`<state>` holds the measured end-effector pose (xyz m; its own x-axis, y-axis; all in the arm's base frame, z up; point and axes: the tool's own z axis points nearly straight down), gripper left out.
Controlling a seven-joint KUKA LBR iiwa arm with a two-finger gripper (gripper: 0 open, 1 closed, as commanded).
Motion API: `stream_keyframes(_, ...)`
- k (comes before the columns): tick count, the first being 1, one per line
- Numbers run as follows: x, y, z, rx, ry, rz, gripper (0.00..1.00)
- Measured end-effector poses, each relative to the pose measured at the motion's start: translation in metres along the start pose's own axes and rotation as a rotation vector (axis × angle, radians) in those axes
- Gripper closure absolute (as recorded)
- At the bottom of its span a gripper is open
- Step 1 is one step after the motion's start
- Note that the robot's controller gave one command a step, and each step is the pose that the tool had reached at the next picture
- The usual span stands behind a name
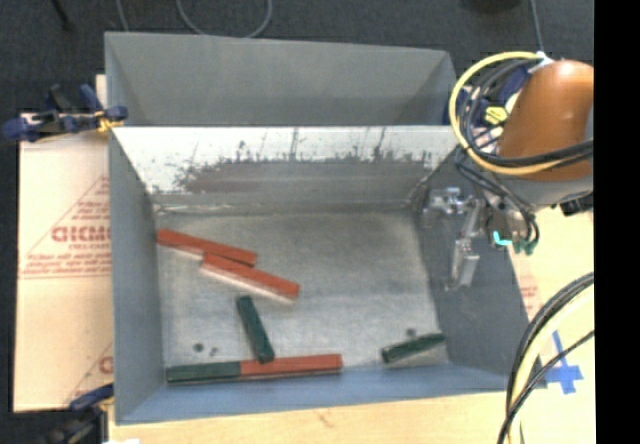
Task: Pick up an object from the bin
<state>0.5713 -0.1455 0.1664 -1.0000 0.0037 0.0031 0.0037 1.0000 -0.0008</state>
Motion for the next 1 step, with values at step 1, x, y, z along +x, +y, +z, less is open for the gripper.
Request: stream_keyframes(1,0.0744,-0.0092,0.096,-0.002,-0.006,-0.411,0.0)
